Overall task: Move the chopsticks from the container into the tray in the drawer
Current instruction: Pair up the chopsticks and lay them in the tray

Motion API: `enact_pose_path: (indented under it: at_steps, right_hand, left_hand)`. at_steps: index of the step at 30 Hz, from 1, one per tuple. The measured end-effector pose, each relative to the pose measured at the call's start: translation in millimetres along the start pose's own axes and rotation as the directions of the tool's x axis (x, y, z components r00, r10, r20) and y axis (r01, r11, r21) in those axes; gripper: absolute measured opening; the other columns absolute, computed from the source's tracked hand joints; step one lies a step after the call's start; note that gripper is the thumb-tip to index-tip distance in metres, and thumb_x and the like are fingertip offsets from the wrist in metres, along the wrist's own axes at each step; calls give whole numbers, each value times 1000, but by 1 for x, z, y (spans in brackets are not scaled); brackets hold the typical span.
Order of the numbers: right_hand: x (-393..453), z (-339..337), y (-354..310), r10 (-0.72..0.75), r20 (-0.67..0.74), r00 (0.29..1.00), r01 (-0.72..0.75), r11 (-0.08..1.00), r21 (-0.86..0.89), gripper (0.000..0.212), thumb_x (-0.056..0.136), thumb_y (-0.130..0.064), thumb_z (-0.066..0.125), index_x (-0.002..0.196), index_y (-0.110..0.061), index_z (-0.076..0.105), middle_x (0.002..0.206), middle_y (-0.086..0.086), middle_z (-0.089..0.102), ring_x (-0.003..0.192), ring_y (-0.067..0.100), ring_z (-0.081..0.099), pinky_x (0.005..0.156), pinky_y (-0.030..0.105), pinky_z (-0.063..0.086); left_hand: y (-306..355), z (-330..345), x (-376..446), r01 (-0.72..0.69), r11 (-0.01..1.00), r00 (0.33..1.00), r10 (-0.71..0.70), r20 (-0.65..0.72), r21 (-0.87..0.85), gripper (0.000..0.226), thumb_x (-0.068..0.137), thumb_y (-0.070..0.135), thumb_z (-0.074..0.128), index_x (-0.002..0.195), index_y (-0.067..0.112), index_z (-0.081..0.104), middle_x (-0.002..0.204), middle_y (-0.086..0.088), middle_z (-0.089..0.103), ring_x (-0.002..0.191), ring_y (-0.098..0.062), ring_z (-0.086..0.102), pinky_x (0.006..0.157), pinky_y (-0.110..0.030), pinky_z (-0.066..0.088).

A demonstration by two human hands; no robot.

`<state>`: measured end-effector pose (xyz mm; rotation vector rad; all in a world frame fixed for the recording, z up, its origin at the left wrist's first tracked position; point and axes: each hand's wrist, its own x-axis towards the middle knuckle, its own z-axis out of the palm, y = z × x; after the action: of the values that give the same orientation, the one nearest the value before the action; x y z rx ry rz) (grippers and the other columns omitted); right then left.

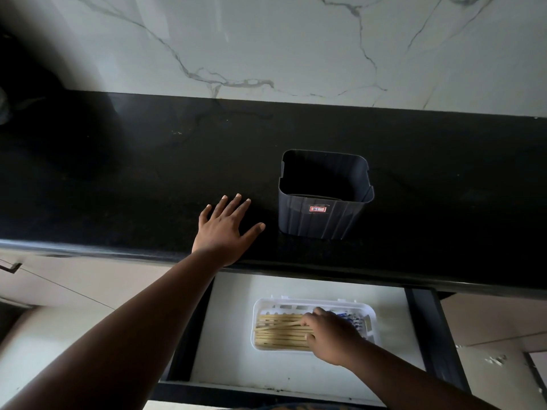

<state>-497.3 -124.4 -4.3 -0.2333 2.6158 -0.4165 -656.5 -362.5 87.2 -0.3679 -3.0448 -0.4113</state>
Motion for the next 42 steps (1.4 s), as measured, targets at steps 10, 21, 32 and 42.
enact_pose_path:
  at_steps: [10,21,32,42]
  right_hand:
    - [15,-21,-16,-74,-12,997,64,918,-390,15,69,0,65,77,-11,70,83,6,63,78,27,64,60,29,43]
    - [16,-11,12,-71,8,997,67,895,-442,19,83,2,50,94,-7,61,100,10,62,88,32,63,69,32,44]
    - [23,-2,3,-35,-15,999,25,912,-410,27,86,3,44,109,-5,56,106,12,64,96,33,65,76,40,52]
    - [13,-4,-4,-70,-104,992,51,984,-169,18,88,-14,45,99,-17,58,100,2,61,90,27,64,65,31,43]
  left_hand:
    - [1,0,-1,11,1000,1000,-11,-6,10,81,83,79,19,150,35,25,161,7,17,149,-14,5,119,-42,3]
    - [0,1,0,10,1000,1000,-10,-13,8,80,84,79,20,150,35,25,161,8,17,149,-13,5,119,-42,3]
    - [0,1,0,15,1000,1000,-15,-14,9,80,83,79,20,150,36,25,161,9,17,149,-13,5,120,-42,3]
    - [1,0,0,10,1000,1000,-10,-11,5,78,85,77,23,150,35,25,161,8,16,149,-13,4,119,-42,2]
